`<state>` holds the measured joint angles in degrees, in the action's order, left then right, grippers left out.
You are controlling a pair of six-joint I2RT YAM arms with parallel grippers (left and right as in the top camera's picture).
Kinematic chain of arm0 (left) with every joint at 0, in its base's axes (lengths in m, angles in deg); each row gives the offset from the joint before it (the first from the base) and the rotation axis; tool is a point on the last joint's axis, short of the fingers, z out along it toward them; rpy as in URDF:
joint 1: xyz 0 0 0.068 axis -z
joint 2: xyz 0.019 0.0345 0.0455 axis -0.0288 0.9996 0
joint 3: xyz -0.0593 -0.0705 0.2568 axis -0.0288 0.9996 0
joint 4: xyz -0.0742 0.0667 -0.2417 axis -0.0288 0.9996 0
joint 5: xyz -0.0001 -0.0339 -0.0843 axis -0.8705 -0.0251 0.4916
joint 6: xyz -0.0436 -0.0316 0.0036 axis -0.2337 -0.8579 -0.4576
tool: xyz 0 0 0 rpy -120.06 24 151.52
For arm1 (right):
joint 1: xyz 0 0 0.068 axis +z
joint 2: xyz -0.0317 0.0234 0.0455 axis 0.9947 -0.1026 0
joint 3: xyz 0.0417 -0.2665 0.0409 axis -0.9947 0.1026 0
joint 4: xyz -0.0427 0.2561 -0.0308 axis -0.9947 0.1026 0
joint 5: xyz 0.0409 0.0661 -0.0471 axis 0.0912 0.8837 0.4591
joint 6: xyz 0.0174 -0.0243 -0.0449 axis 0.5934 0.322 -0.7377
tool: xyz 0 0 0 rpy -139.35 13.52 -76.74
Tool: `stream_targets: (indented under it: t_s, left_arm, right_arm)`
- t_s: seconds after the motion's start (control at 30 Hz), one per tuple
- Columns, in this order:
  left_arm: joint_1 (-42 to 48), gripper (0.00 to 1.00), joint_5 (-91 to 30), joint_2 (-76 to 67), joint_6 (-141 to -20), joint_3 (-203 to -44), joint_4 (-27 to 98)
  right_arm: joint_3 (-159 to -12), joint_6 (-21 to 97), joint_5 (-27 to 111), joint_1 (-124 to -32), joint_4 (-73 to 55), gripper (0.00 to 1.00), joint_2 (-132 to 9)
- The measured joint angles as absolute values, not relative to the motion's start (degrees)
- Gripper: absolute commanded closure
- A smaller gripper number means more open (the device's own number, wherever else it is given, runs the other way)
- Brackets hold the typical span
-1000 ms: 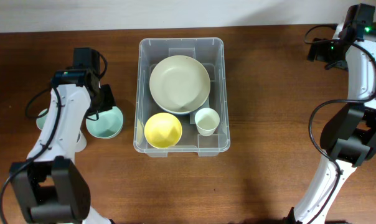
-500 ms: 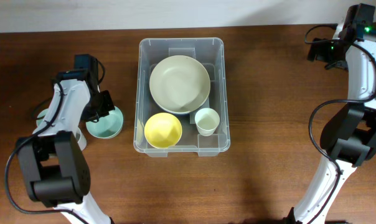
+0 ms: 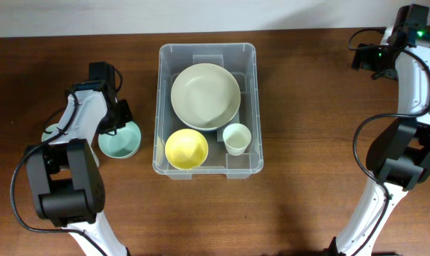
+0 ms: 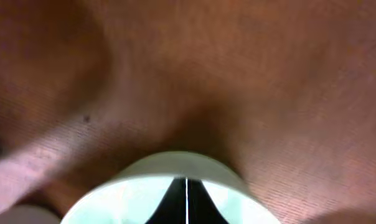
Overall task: Pack container
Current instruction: 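Lower the left gripper and grasp the mint bowl's rim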
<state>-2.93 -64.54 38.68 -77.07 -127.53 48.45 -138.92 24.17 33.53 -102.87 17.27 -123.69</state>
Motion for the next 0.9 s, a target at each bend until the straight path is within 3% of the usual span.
stream_targets:
  t_s: [0.4, 0.7, 0.9]
  left_arm:
    - [-2.93, 0.99, -64.94, 38.75, -74.65, -127.47, 38.49]
    - [-2.93, 0.99, -71.6, 38.83, -70.87, -127.31, 25.59]
    - [-2.93, 0.99, -72.78, 38.83, -69.03, -129.0, 33.13]
  right_arm:
    - [-138.92, 24.15, 33.53, -102.87, 17.27, 0.01, -123.69]
    - [-138.92, 24.15, 33.53, -102.87, 17.27, 0.01, -123.69]
    - [-138.92, 24.13, 33.53, -102.87, 17.25, 0.01, -123.69]
